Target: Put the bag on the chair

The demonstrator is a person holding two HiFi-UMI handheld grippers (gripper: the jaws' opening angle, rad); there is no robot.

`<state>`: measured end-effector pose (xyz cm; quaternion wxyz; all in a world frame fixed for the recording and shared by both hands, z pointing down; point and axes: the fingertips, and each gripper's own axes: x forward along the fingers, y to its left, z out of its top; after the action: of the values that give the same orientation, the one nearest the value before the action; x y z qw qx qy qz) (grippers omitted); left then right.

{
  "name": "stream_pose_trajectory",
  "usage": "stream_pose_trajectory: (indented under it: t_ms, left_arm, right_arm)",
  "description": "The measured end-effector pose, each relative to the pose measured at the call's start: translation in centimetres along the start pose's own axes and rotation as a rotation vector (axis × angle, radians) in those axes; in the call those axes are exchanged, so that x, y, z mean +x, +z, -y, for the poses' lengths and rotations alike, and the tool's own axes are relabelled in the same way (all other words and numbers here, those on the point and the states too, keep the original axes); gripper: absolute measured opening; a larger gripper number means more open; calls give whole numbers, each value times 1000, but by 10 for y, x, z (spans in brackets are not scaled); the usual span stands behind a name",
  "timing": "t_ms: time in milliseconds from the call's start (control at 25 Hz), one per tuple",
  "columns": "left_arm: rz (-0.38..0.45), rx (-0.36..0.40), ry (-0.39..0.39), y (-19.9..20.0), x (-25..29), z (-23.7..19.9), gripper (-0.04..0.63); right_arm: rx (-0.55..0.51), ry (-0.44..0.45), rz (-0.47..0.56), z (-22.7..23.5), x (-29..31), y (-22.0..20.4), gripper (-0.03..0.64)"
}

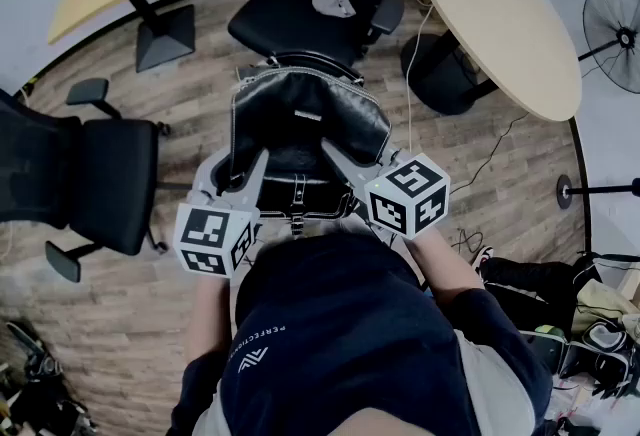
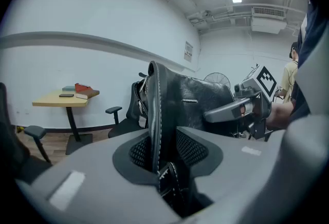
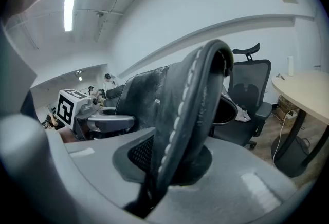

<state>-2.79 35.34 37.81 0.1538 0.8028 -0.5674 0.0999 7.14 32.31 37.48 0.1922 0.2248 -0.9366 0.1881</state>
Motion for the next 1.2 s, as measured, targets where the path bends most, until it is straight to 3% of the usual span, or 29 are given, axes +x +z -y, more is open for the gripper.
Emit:
stream_pose_trajectory:
  t_ms: [960, 1200]
  left_arm:
    - [-68, 13, -15, -32, -28, -26, 127]
    - [-89, -9, -38, -37, -11, -30, 127]
  right_arm:
    - [97, -18, -31, -33, 28, -27, 38]
    - [129, -43, -66, -19, 33, -31, 38]
